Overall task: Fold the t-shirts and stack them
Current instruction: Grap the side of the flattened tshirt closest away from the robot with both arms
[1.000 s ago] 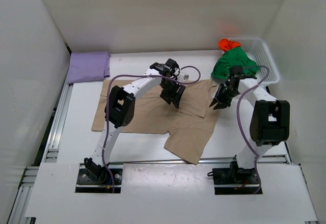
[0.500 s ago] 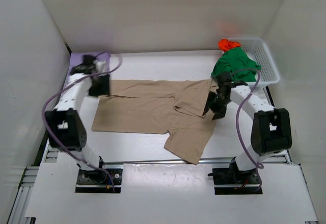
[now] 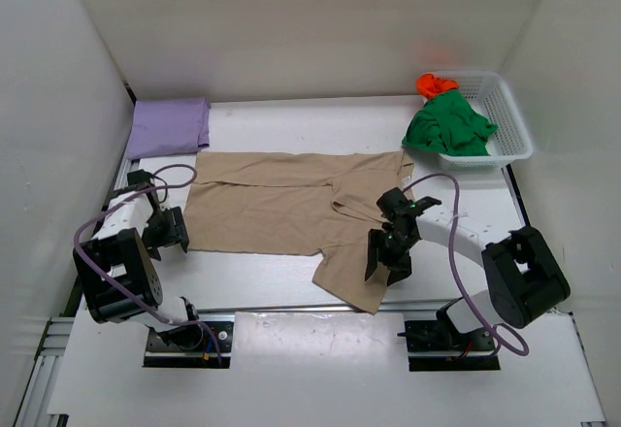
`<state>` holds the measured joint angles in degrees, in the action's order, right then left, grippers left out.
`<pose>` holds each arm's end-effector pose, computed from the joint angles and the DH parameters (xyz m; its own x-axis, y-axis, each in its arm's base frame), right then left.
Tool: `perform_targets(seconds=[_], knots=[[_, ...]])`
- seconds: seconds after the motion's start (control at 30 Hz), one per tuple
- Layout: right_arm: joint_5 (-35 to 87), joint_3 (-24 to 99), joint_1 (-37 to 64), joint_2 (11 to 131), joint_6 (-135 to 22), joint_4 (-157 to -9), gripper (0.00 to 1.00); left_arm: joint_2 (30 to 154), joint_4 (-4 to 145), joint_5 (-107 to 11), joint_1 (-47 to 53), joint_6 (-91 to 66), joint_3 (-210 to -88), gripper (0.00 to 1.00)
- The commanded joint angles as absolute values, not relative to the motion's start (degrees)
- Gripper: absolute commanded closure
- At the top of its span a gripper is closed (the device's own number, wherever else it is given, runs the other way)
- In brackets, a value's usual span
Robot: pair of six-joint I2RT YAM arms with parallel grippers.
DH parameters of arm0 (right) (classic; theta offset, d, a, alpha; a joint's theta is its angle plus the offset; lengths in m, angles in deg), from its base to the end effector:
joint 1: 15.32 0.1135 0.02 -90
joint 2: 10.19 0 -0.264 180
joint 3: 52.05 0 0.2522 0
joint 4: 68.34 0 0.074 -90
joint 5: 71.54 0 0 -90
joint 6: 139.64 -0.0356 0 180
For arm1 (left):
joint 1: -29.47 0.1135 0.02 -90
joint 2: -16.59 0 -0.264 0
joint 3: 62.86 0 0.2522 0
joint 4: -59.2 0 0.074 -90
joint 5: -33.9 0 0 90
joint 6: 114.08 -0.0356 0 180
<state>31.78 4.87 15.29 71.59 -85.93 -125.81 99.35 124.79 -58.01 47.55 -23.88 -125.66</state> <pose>0.1900 0.1219 0.1611 -0.9964 0.0797 0.0276 0.0841 0.9611 0.2630 0.2204 0.0732 0.1801 -0.9467 -0.3127 -0.0777 -0.3159 0.9482 0.0330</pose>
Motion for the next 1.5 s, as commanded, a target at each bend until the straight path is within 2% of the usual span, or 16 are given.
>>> perform_targets(seconds=[0.0,0.1,0.37,0.5,0.57,0.67,0.7,0.77,0.8,0.83,1.03,1.27,1.47], knots=[[34.63,2.24,19.21,70.67,-88.13,-121.84,0.35,100.16,119.45,-55.84,47.48,-24.08,-126.37,0.23],[34.63,-1.89,22.37,70.14,-91.03,-119.11,0.35,102.11,118.05,-55.31,47.48,-24.08,-126.37,0.24],[32.97,-8.76,22.91,66.54,-97.79,-111.81,0.34,105.36,116.90,-53.91,47.48,-24.08,-126.98,0.29],[32.96,-9.28,23.53,65.49,-98.94,-111.81,0.42,105.97,116.90,-51.97,47.48,-24.08,-128.82,0.42],[32.96,-9.29,24.23,64.96,-99.56,-111.81,0.44,106.68,116.90,-51.44,47.48,-24.08,-129.71,0.54],[32.96,-10.78,24.23,63.56,-100.09,-111.81,0.65,107.29,117.52,-50.74,47.48,-24.08,-131.02,0.69],[33.48,-11.30,24.23,63.55,-100.09,-111.81,0.80,107.29,118.04,-50.74,47.48,-24.08,-131.03,0.80],[33.49,-11.31,24.23,62.94,-100.09,-111.81,0.90,107.29,118.05,-50.21,47.48,-24.08,-130.33,0.89],[33.49,-11.83,23.53,62.24,-100.09,-111.81,0.98,106.68,118.05,-50.21,47.48,-24.08,-130.32,0.89],[33.49,-11.83,23.53,62.23,-100.09,-111.81,1.00,106.15,118.05,-50.21,47.48,-24.08,-129.80,0.89],[32.88,-9.47,20.11,54.51,-100.09,-114.79,1.00,101.15,118.05,-48.37,47.48,-24.08,-129.79,0.89],[27.34,-1.22,16.32,44.32,-98.24,-127.09,1.00,95.17,122.26,-43.80,49.07,-24.08,-130.85,0.89],[26.72,1.35,14.30,42.90,-95.96,-129.74,1.00,93.93,127.53,-45.02,49.68,-24.08,-132.60,0.89]])
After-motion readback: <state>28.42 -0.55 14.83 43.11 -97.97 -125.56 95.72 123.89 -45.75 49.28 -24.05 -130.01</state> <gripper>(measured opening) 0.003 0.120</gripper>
